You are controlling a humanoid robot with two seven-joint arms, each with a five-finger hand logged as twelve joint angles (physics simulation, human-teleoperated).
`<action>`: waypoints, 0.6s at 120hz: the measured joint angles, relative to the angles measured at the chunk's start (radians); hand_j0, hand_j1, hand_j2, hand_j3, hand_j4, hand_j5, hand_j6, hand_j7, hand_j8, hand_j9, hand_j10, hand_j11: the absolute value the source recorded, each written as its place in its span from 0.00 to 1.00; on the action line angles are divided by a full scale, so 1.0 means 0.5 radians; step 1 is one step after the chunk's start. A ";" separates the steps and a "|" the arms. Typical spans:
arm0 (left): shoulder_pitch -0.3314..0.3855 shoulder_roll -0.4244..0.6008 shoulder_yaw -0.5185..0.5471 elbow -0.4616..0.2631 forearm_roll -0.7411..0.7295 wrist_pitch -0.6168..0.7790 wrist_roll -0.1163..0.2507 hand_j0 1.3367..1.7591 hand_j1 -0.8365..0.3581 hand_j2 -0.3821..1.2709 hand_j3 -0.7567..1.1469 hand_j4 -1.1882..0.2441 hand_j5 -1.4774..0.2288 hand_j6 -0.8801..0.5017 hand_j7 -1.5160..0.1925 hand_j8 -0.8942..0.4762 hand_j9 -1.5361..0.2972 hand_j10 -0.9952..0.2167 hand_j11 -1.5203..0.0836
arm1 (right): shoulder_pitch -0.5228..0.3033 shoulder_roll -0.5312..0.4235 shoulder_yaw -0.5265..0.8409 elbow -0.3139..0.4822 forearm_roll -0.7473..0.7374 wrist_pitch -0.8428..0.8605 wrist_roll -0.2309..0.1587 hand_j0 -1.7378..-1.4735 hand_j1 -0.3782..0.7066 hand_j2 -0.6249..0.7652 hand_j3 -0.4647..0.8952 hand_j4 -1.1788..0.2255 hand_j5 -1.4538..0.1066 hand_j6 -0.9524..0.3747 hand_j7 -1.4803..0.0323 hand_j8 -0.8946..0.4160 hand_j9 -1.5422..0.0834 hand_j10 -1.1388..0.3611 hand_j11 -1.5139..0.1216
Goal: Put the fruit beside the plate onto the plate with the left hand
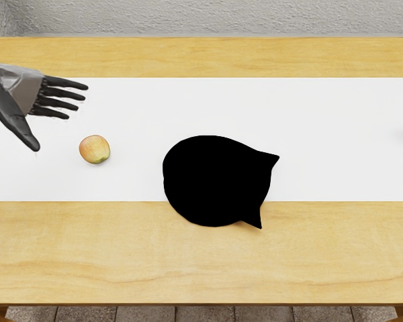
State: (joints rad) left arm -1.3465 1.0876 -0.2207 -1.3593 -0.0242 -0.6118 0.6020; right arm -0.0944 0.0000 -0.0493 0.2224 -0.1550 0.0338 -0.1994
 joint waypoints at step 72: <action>-0.005 -0.190 -0.123 -0.355 1.243 0.011 0.018 0.76 0.98 0.23 0.40 0.82 0.85 0.62 0.88 0.64 0.83 0.81 0.94 | 0.002 0.000 0.000 0.000 0.000 0.000 0.000 0.30 0.05 0.45 0.34 0.82 0.91 0.70 0.96 0.67 0.93 0.74 0.91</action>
State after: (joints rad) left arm -1.3493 0.9925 -0.2823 -1.5368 0.5974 -0.6064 0.6108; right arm -0.0936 0.0000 -0.0491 0.2224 -0.1551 0.0337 -0.1994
